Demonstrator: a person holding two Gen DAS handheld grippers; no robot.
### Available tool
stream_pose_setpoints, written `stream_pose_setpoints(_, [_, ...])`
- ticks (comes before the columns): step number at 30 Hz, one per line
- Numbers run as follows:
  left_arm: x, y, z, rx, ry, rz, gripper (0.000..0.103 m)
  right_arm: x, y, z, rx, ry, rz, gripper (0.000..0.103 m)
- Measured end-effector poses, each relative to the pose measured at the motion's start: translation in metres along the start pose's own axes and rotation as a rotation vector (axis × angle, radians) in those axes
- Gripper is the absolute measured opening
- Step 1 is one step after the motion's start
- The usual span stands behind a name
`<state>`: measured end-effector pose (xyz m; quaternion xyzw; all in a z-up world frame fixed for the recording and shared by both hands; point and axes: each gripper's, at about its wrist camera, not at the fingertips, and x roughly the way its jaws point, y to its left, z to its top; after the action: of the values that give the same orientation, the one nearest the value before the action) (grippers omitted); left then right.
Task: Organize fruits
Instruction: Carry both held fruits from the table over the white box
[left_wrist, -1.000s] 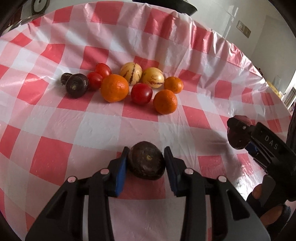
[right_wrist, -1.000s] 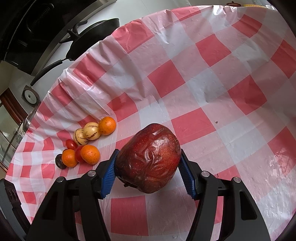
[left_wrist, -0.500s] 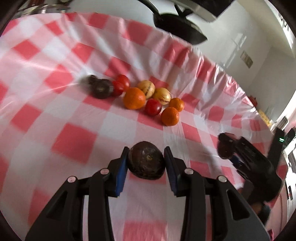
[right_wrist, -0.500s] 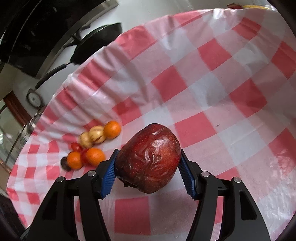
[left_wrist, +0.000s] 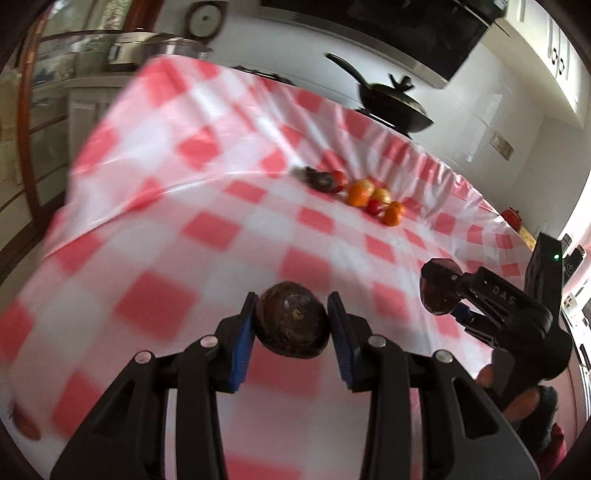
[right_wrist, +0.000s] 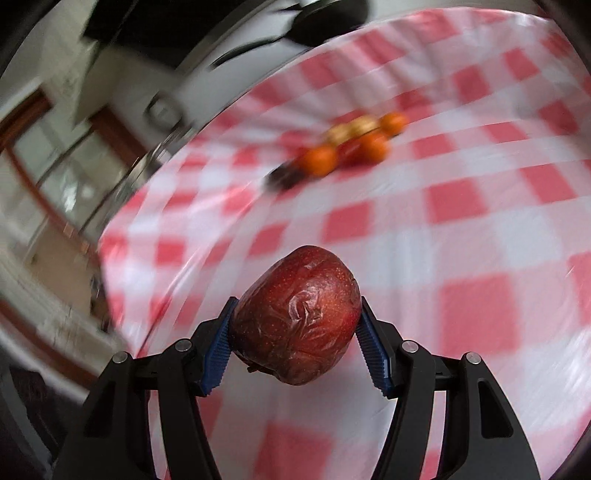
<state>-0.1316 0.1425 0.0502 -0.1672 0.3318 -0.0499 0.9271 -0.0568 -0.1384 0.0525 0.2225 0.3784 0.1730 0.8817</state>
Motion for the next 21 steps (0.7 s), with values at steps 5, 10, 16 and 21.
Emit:
stream_pose_setpoints(5, [-0.038, 0.048, -0.027, -0.066, -0.010, 0.042, 0.038, -0.001, 0.069, -0.046, -0.198, 0.058, 0.062, 0.061])
stream_pose_setpoints(10, [-0.070, 0.089, -0.046, -0.125, -0.033, 0.081, 0.038, 0.000, 0.128, -0.093, -0.361, 0.114, 0.139, 0.061])
stream_pose_setpoints(16, [-0.096, 0.123, -0.068, -0.174, -0.038, 0.119, 0.038, -0.004, 0.181, -0.146, -0.545, 0.160, 0.226, 0.061])
stream_pose_setpoints(21, [-0.115, 0.154, -0.099, -0.242, -0.011, 0.154, 0.038, -0.010, 0.216, -0.192, -0.716, 0.191, 0.299, 0.061])
